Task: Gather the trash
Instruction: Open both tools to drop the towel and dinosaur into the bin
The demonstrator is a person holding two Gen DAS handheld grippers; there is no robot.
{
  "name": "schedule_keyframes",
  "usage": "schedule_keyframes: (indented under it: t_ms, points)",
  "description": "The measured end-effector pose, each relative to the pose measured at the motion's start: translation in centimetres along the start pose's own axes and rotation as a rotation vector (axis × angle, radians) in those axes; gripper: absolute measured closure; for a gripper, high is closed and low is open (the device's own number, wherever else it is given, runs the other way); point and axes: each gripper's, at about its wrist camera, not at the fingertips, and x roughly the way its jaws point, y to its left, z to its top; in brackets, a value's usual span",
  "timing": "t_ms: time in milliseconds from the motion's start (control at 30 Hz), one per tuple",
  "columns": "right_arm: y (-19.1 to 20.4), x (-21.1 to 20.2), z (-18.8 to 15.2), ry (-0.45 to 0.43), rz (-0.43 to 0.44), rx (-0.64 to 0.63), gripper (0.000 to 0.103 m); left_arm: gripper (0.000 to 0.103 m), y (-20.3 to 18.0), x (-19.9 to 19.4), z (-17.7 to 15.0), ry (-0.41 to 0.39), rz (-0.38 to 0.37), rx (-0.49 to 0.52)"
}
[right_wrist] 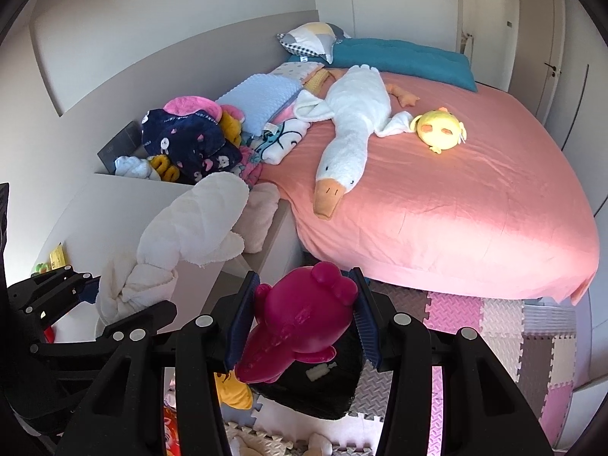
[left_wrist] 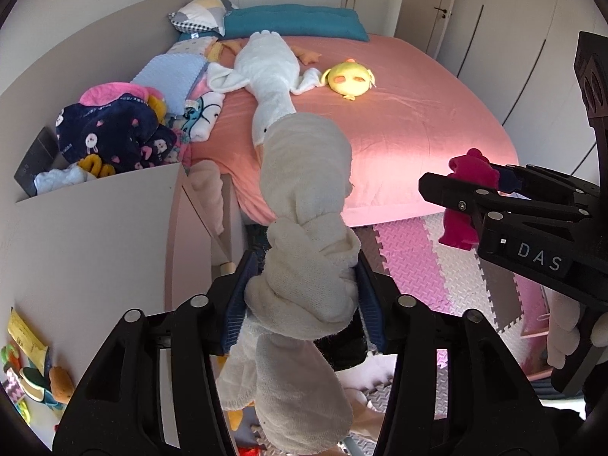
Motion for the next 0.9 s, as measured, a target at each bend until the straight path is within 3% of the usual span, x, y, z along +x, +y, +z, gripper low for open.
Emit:
schedule_keyframes:
  t_ms: [33, 67, 100, 400, 900]
  points:
    - [-0.1, 0.0, 0.3, -0.003, -0.013, 0.004, 0.045, 0.021, 0.1, 0.0, 0.2, -0.006, 0.022, -0.008]
    - [-0.2, -0.1, 0.4, -0.013, -0.028, 0.006, 0.036, 0.009, 0.1, 0.0, 0.4, -0.019, 0.041, -0.015]
    - [-0.2, -0.3, 0.6, -0.029, -0.045, 0.006, 0.032, 0.009, 0.3, -0.2, 0.6, -0.035, 0.049, -0.021]
    - [-0.3, -0.6, 1.0, -0.057, -0.061, 0.003, 0.032, 0.009, 1.4, -0.4, 0.6, -0.037, 0.067, -0.035]
    - [5.7, -0.3, 0.0, -0.039, 0.034, -0.082, 0.032, 0.009, 6.8, -3.6, -4.1, -0.038, 0.156, -0.162]
